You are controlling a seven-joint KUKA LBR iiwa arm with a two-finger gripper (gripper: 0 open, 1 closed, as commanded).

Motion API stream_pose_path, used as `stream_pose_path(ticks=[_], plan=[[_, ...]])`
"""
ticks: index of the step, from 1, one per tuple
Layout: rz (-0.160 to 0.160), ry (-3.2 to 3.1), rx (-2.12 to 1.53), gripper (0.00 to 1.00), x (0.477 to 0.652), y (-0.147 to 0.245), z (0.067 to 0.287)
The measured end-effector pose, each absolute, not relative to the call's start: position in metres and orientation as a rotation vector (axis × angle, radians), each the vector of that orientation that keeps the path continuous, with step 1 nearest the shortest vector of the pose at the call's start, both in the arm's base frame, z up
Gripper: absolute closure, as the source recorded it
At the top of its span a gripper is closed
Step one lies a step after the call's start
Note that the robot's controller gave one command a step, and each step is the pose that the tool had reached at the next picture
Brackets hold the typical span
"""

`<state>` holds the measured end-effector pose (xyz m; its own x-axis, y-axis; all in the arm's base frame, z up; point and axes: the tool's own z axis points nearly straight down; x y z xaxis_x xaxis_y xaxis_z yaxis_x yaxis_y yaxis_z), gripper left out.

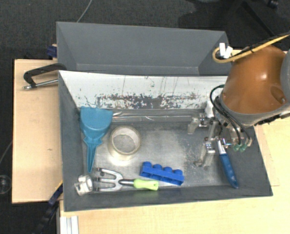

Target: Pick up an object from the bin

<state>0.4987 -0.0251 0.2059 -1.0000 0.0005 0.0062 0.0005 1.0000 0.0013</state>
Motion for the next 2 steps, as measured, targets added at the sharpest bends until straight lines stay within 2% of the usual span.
stream_pose_path(ticks=[1, 2], plan=[[-0.001, -3.144, 0.001, 0.00, 0.500, -0.025, 0.210], [-0.003, -3.144, 0.071, 0.00, 0.503, 0.025, 0.136]])
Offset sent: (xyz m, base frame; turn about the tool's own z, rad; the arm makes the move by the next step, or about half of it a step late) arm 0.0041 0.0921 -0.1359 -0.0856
